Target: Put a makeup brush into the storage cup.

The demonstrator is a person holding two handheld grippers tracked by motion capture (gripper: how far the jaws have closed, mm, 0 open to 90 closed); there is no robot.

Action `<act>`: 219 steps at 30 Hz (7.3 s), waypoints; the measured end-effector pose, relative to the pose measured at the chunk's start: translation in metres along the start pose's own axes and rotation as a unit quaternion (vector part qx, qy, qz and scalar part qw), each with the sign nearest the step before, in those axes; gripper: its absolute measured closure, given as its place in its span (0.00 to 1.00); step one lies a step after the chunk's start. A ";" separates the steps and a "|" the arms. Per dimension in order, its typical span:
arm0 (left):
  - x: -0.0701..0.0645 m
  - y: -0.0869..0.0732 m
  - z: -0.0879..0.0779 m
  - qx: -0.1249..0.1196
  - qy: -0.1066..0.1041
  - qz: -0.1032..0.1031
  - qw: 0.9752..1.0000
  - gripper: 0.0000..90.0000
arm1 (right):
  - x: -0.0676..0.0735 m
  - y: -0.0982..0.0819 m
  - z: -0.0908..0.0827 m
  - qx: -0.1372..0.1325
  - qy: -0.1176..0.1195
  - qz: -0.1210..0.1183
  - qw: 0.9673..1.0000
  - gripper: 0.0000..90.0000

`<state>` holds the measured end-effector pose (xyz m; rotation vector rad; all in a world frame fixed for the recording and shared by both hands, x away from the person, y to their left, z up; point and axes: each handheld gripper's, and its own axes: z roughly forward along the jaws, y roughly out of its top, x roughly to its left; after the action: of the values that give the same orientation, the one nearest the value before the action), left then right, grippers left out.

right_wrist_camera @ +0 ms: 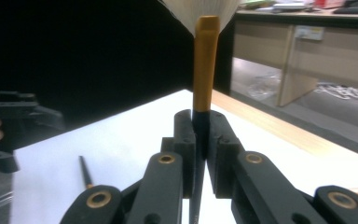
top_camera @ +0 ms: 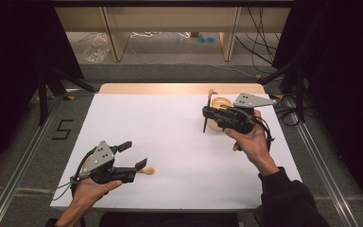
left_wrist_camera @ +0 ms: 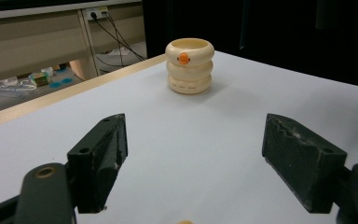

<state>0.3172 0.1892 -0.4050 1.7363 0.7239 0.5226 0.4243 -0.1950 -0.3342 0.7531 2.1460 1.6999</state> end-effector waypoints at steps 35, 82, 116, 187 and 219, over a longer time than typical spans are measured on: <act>0.006 -0.013 -0.010 0.023 0.004 0.000 1.000 0.22 | -0.081 0.005 -0.001 0.007 -0.119 0.035 0.992 0.94; 0.006 -0.016 -0.008 0.031 0.001 -0.005 1.000 0.22 | -0.140 -0.039 0.034 0.038 -0.177 0.071 0.981 0.94; 0.007 -0.017 -0.008 0.030 0.001 -0.009 0.999 0.22 | -0.144 -0.055 0.026 0.072 -0.217 0.083 0.970 0.41; 0.027 -0.021 -0.015 0.028 0.019 -0.031 0.999 0.21 | 0.019 -0.080 -0.038 0.032 -0.142 0.040 0.989 0.25; 0.028 -0.020 -0.015 0.030 0.024 -0.034 0.999 0.20 | 0.042 -0.096 -0.044 0.038 -0.121 0.043 0.991 0.18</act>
<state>0.3231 0.2226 -0.4210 1.7543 0.8371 0.5017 0.3457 -0.2221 -0.4117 1.0310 2.0447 1.4866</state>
